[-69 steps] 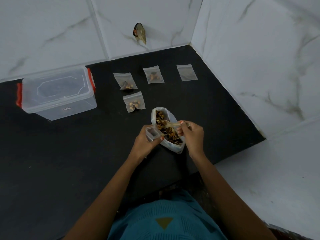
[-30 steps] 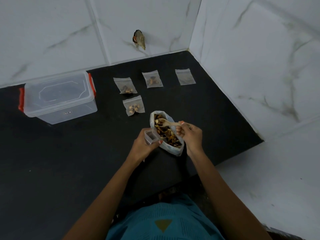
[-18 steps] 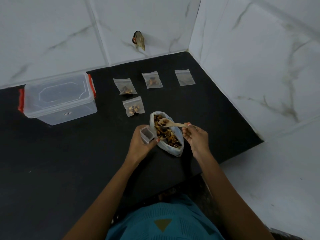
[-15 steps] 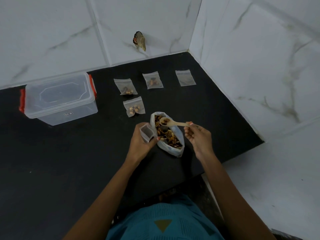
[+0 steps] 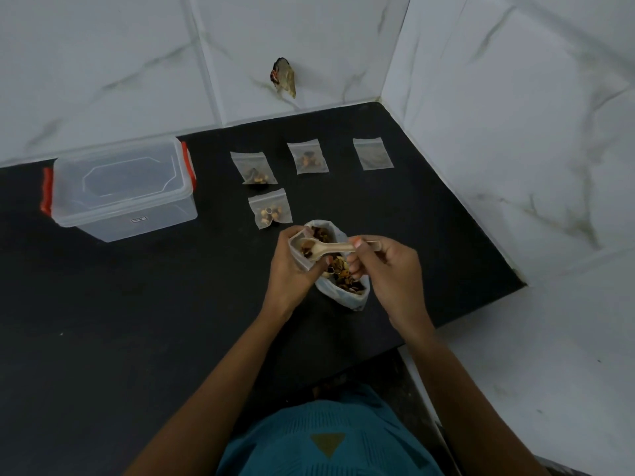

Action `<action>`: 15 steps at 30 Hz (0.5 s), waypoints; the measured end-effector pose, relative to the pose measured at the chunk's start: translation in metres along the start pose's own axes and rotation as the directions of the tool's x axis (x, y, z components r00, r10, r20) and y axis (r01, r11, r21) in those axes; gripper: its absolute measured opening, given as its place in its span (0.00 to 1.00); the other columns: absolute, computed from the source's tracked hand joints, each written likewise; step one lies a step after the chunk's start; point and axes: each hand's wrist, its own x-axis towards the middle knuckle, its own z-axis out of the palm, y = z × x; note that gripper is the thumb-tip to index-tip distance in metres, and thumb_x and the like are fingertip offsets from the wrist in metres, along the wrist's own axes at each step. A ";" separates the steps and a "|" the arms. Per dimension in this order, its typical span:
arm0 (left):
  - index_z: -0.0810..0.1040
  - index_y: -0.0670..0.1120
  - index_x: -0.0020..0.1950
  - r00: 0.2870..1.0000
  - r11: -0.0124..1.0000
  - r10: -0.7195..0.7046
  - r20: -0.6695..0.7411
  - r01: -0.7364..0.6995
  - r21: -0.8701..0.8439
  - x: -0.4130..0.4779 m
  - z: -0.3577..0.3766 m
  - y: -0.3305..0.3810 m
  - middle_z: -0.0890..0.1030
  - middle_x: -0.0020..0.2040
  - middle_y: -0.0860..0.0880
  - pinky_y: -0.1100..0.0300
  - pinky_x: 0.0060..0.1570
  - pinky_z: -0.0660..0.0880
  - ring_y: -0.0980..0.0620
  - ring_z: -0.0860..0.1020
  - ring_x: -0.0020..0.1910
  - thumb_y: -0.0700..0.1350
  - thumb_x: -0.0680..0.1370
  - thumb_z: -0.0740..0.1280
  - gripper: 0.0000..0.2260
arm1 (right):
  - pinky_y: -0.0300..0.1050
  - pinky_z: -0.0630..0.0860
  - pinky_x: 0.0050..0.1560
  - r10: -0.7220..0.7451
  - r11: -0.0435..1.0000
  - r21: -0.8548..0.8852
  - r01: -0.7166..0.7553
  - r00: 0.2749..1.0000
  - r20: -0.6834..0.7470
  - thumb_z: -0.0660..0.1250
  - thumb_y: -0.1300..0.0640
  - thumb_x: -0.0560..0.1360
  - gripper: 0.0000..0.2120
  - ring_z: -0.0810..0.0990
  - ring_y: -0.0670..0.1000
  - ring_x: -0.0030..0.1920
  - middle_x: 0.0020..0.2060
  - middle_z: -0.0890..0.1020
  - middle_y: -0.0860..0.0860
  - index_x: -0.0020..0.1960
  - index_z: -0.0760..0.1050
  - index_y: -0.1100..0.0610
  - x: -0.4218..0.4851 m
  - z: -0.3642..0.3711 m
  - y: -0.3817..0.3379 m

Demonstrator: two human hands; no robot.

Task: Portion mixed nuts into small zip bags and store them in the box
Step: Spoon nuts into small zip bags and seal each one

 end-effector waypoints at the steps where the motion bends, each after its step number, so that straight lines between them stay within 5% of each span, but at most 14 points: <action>1: 0.69 0.47 0.59 1.000 1.000 0.000 -0.003 0.000 0.005 0.000 0.000 0.001 0.75 0.54 0.55 0.67 0.52 0.73 0.58 0.75 0.54 0.41 0.69 0.74 0.23 | 0.31 0.75 0.35 -0.055 0.996 -0.071 0.056 0.998 0.017 0.63 0.64 0.76 0.07 0.76 0.40 0.29 0.30 0.79 0.49 0.42 0.78 0.60 -0.001 0.003 0.001; 6: 0.71 0.48 0.58 1.000 1.000 0.013 -0.010 -0.013 -0.004 -0.003 -0.003 0.009 0.75 0.53 0.55 0.71 0.51 0.72 0.63 0.75 0.53 0.45 0.68 0.75 0.22 | 0.28 0.73 0.41 -0.350 0.827 -0.387 0.408 0.912 0.213 0.63 0.63 0.76 0.08 0.78 0.42 0.39 0.42 0.82 0.57 0.51 0.79 0.66 -0.003 0.010 0.006; 9: 0.71 0.49 0.57 1.000 0.998 -0.003 -0.030 0.001 -0.066 -0.006 -0.005 0.013 0.76 0.52 0.56 0.71 0.50 0.72 0.64 0.76 0.51 0.51 0.65 0.72 0.23 | 0.31 0.73 0.46 -0.475 0.727 -0.402 0.557 0.830 0.292 0.59 0.56 0.75 0.15 0.78 0.43 0.42 0.42 0.82 0.57 0.50 0.78 0.65 -0.005 0.012 0.006; 15: 0.70 0.53 0.54 0.999 0.995 -0.017 -0.031 0.014 -0.103 -0.008 -0.007 0.009 0.75 0.53 0.55 0.68 0.51 0.73 0.60 0.76 0.53 0.45 0.66 0.72 0.20 | 0.37 0.74 0.48 -0.572 0.662 -0.376 0.648 0.762 0.305 0.60 0.59 0.74 0.12 0.76 0.47 0.45 0.40 0.82 0.58 0.49 0.78 0.66 -0.005 0.011 0.013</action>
